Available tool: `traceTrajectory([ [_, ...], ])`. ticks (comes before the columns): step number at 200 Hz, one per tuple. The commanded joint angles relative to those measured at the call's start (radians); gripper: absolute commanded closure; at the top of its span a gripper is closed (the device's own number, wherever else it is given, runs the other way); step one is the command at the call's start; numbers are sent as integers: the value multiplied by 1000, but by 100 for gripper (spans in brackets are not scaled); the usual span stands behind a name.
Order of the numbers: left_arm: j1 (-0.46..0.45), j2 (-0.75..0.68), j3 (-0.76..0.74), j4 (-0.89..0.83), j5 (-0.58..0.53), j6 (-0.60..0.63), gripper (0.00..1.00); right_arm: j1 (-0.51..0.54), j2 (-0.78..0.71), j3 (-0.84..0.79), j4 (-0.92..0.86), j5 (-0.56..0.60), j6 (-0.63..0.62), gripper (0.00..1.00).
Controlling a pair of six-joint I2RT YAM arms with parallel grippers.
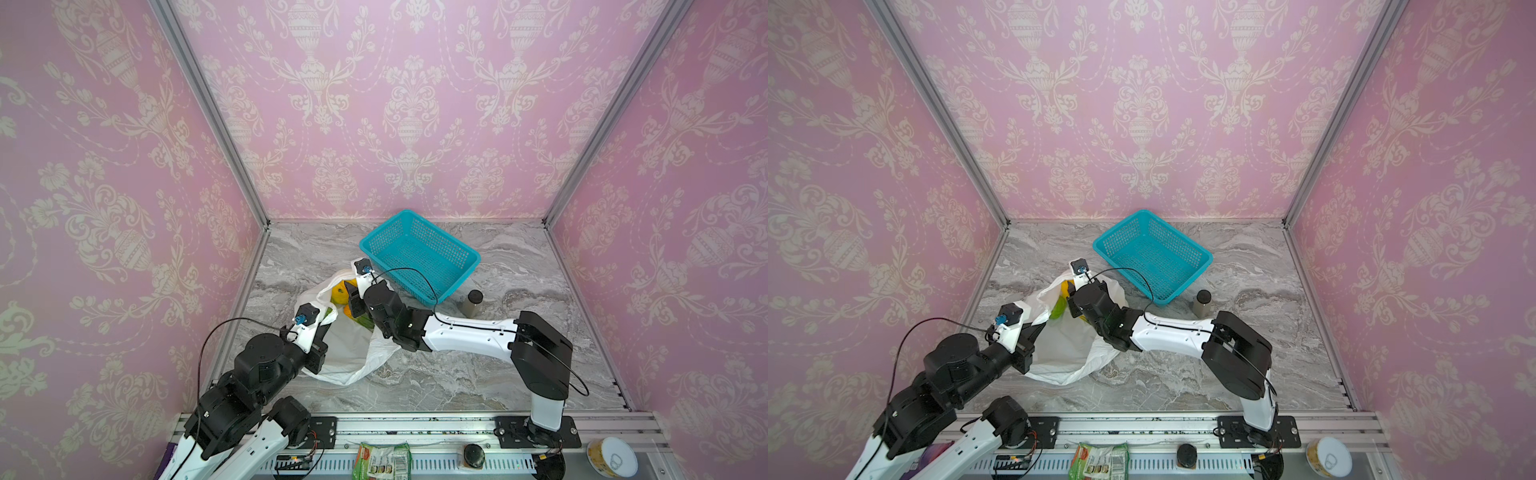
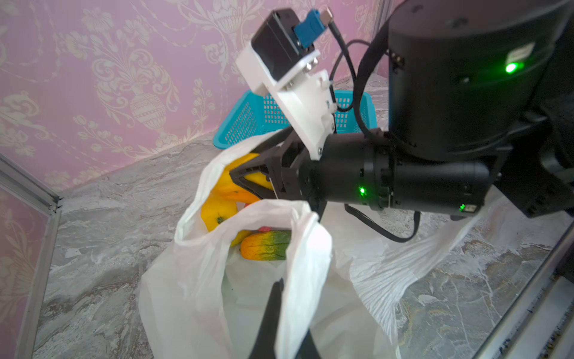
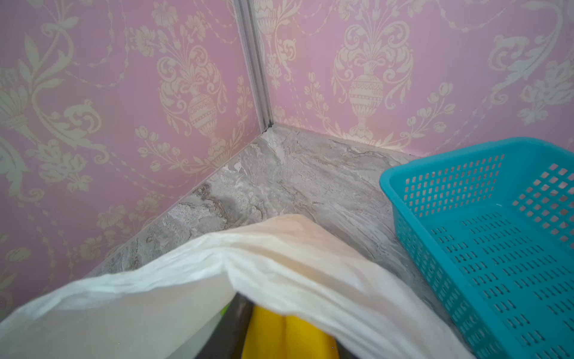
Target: Untie the knot of the plastic bag and take out the fruit
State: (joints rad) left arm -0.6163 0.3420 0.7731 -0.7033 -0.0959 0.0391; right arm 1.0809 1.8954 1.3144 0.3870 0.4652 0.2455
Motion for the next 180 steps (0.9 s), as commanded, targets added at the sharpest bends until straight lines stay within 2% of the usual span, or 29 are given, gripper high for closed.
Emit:
traceTrajectory([
  [1, 12, 25, -8, 54, -80, 64, 100, 6, -30, -22, -17, -38, -24, 65],
  [22, 11, 41, -33, 48, -23, 43, 100, 7, -101, -77, 24, -144, -58, 66],
  [39, 11, 58, -67, 41, 80, 60, 100, 13, -190, -128, 43, -251, -94, 66],
  [59, 10, 87, -81, 44, 118, 67, 100, 18, -320, -226, 66, -349, -135, 66],
  [79, 11, 93, -93, 42, 167, 80, 100, 15, -472, -329, 122, -390, -165, 66],
  [105, 11, 72, -101, 48, 155, 80, 100, -2, -668, -442, 142, -359, -168, 65],
  [133, 10, 69, -101, 47, 159, 80, 100, -46, -787, -476, 60, -162, -195, 66],
  [151, 10, 68, -101, 47, 165, 81, 100, -130, -811, -497, 35, -77, -167, 66],
  [180, 11, 36, -104, 47, 171, 77, 100, -324, -742, -437, -146, -73, -46, 66],
])
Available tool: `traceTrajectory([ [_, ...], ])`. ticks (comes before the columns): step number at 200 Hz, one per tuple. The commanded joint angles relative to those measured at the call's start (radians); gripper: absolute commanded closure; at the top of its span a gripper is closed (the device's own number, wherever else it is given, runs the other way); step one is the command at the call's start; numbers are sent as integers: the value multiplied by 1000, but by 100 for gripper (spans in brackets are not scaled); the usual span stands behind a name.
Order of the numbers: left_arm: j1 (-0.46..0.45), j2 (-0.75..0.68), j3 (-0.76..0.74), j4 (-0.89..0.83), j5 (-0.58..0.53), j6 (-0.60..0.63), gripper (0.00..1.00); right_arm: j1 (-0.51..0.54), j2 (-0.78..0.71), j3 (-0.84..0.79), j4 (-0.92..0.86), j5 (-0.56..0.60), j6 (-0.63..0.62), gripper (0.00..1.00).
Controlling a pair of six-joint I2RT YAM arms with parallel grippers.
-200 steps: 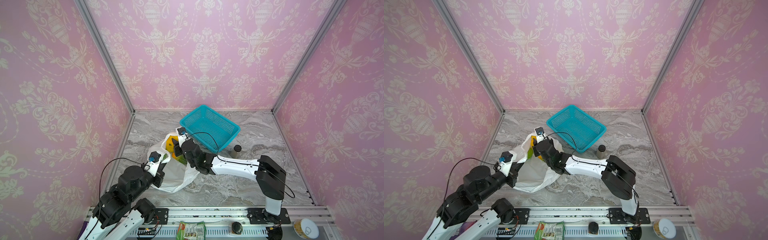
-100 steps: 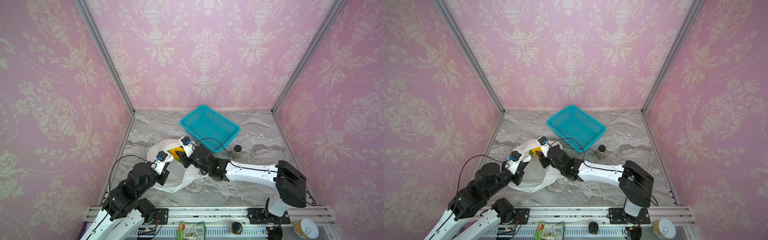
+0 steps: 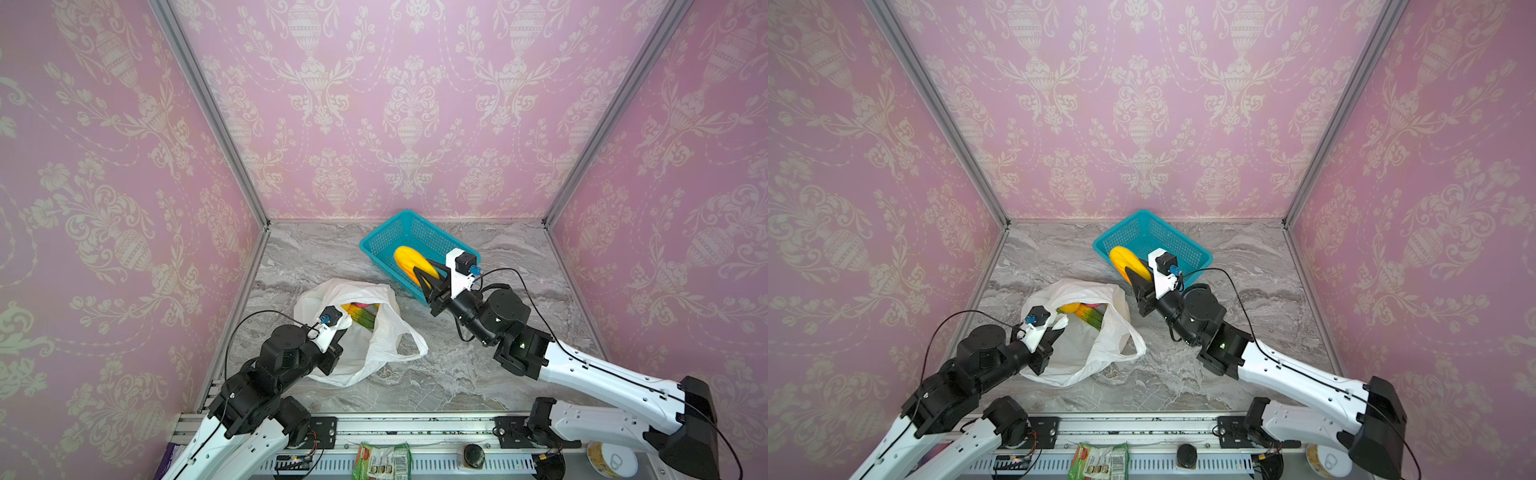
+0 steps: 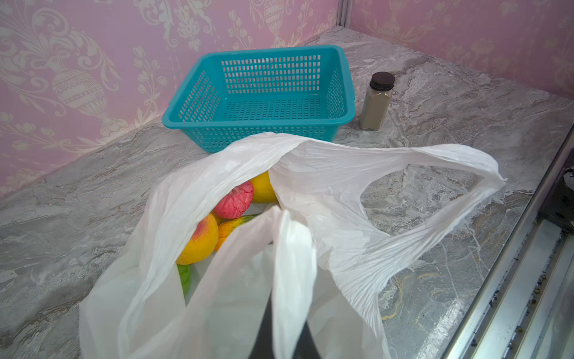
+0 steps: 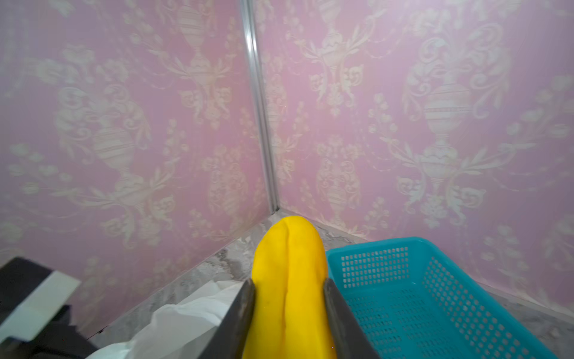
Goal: Untie the knot of the plastic bag and take out the fruit
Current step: 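Carry the yellow fruit to the teal basket with the right gripper and release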
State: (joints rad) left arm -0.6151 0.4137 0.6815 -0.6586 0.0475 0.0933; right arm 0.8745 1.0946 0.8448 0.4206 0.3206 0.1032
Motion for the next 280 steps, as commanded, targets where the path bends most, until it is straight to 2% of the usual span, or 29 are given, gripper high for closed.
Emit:
traceTrajectory([
  [1, 9, -36, -13, 2, 27, 22, 100, -124, 65, 37, -187, 67, 98, 67],
  [39, 10, -45, -15, 2, 9, 18, 100, -309, 277, 146, -314, -99, 227, 68],
  [66, 9, -49, -16, 3, 8, 20, 100, -379, 422, 205, -362, -150, 259, 69],
  [80, 9, -54, -14, 2, 10, 20, 100, -398, 476, 242, -413, -141, 276, 72],
  [98, 11, -60, -14, 1, 3, 18, 100, -399, 507, 263, -455, -121, 298, 72],
  [126, 11, -65, -14, 1, 0, 19, 100, -391, 477, 206, -425, -124, 347, 65],
  [154, 10, -76, -10, -2, 2, 19, 100, -332, 397, 156, -444, -39, 354, 62],
  [197, 11, -88, -10, -4, 1, 19, 100, -272, 352, 112, -461, -29, 385, 60],
  [253, 11, -88, -10, -3, 8, 20, 100, -273, 532, 245, -566, -18, 357, 55],
  [280, 11, -90, -10, -5, 7, 20, 100, -278, 587, 273, -552, -49, 349, 53],
])
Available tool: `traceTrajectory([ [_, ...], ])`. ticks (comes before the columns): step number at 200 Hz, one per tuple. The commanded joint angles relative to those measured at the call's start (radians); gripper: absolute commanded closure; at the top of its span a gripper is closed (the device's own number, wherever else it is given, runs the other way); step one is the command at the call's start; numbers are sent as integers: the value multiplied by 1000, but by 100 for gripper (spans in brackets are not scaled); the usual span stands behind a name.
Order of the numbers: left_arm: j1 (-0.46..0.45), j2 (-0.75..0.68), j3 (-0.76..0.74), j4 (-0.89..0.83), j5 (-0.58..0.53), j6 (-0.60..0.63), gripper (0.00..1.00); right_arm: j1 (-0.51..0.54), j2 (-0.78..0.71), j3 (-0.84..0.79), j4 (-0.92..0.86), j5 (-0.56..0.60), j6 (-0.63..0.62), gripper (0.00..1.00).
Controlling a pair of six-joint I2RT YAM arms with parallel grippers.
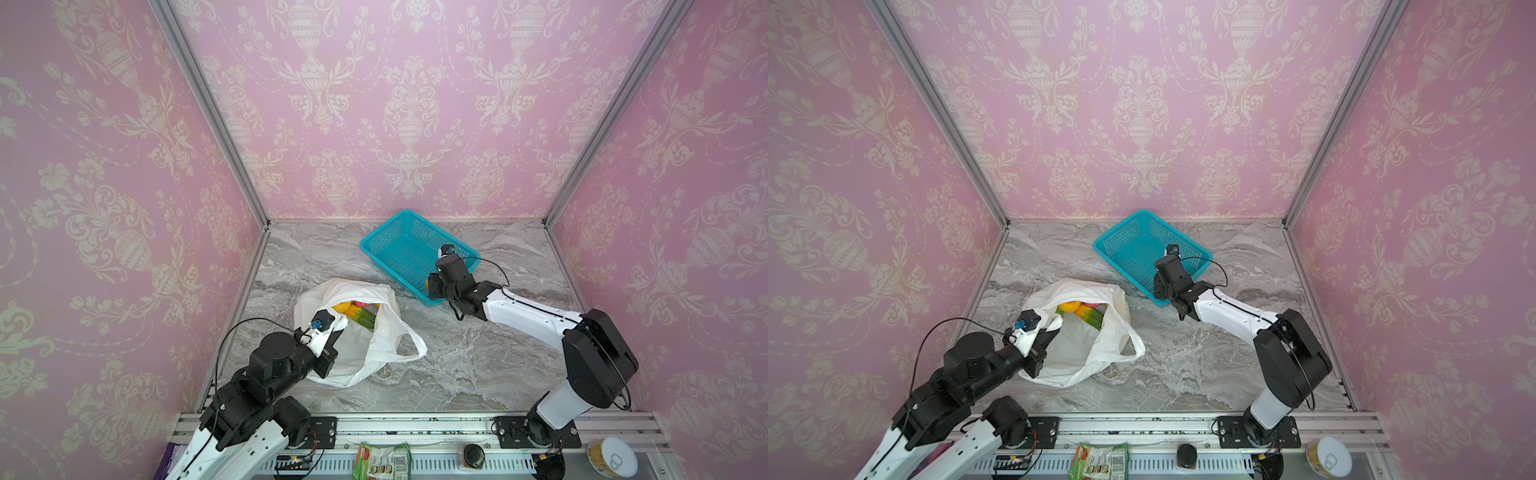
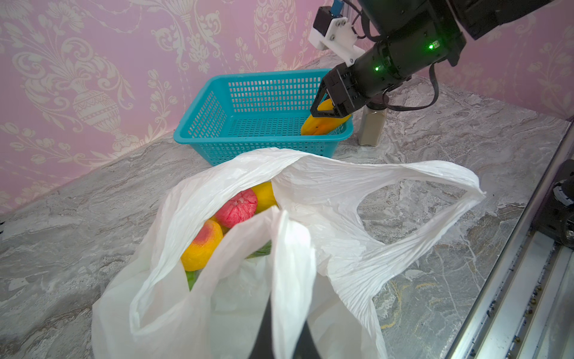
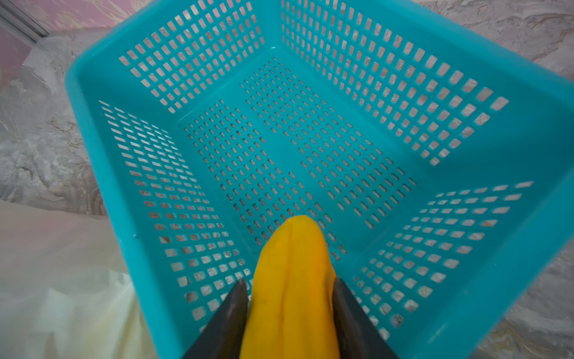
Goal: Untie the knot of the plastic bag and take out the fruit
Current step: 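Carry the yellow fruit to the teal basket with the right gripper and release, then move the right gripper back into the bag mouth above the fruit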
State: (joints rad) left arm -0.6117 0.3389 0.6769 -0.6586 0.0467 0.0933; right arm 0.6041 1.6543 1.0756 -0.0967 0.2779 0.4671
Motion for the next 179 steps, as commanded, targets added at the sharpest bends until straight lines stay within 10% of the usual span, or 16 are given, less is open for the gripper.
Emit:
traceTrajectory([
  [1, 8, -15, -5, -5, 8, 20, 100, -7, 29, 44, -34, -7, -16, 53],
  [73, 7, -24, -5, -5, 8, 20, 100, -7, 9, 9, 38, -67, 3, 37],
  [120, 7, -15, -7, -3, 10, 19, 100, 28, -268, -137, 171, -56, -61, 35],
  [179, 7, 3, -9, 0, 22, 18, 100, 348, -505, -178, 311, -59, -350, 37],
])
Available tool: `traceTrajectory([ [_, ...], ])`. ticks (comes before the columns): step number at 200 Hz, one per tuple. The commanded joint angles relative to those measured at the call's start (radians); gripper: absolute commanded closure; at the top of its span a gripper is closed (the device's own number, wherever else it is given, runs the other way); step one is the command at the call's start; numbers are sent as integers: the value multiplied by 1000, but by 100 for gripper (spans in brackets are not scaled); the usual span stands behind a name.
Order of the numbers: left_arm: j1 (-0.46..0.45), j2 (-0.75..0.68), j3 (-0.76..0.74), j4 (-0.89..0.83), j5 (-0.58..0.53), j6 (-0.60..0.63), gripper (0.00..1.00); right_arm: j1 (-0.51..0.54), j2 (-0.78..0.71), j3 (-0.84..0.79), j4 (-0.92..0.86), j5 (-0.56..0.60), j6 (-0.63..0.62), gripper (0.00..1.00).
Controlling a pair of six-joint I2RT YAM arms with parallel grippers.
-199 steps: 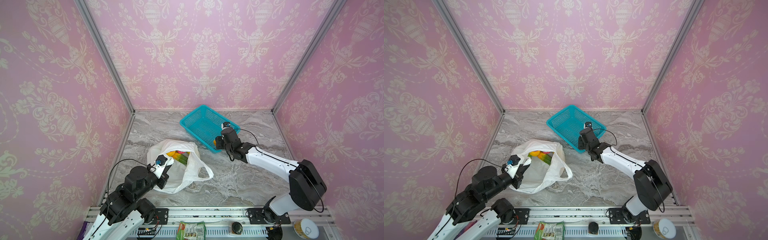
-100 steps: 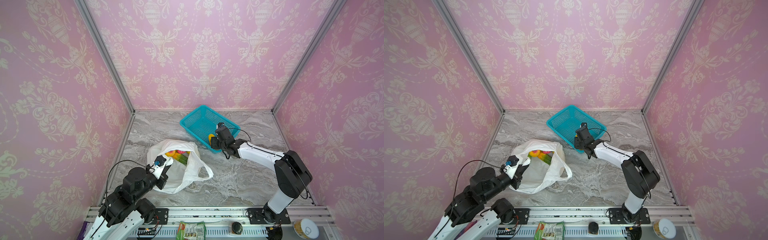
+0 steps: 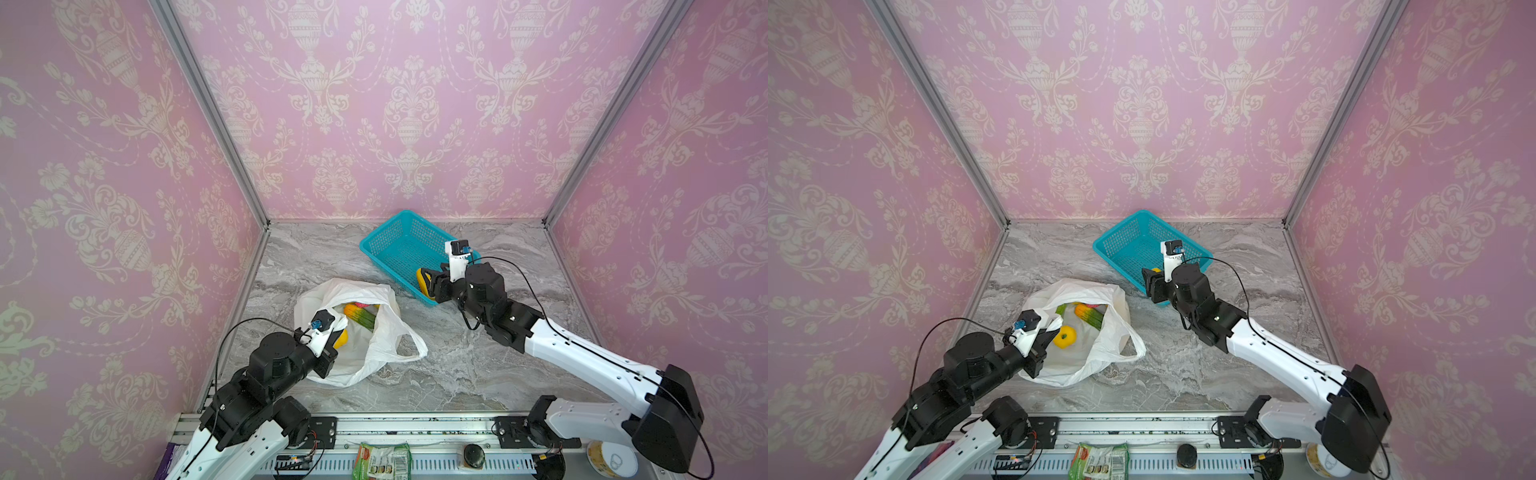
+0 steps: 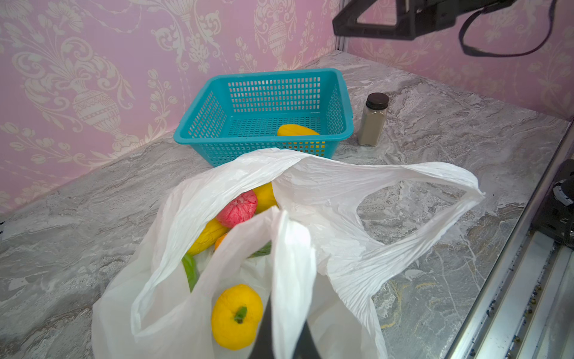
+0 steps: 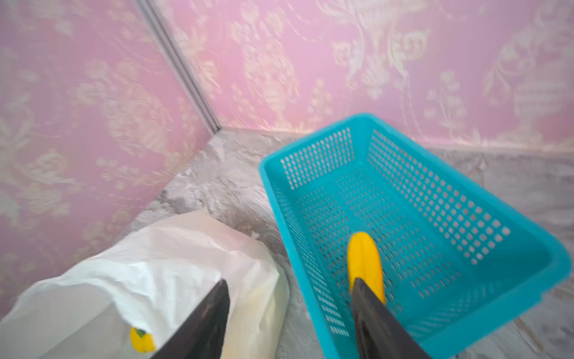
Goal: Untie the knot of the plastic bag and take out the fruit
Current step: 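Move the right gripper back into the bag mouth above the fruit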
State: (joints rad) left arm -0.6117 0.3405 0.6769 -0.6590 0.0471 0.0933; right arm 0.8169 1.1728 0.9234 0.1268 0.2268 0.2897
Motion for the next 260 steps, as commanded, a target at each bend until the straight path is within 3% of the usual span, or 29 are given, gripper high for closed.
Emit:
traceTrajectory([
  [1, 7, 1, -10, 1, 21, 17, 100, 143, -24, -27, 90, -9, -178, 37],
  [52, 9, -2, -11, 2, 5, 14, 100, 416, 170, 11, 209, -158, -340, 37],
  [85, 7, -11, -12, 1, 8, 13, 100, 438, 322, -11, 376, -239, -270, 39],
  [133, 8, -22, -10, -1, 14, 14, 100, 438, 523, 81, 376, -118, -211, 44],
  [177, 8, -17, -11, 0, 13, 14, 100, 432, 620, 64, 449, 10, -127, 40],
  [213, 7, -29, -10, -2, 15, 14, 100, 395, 710, 52, 530, 41, -41, 38],
  [232, 7, -22, -10, -3, 17, 16, 100, 421, 749, 50, 545, 56, -76, 30],
  [260, 7, -25, -10, -2, 16, 14, 100, 455, 785, -27, 669, 67, -64, 1],
])
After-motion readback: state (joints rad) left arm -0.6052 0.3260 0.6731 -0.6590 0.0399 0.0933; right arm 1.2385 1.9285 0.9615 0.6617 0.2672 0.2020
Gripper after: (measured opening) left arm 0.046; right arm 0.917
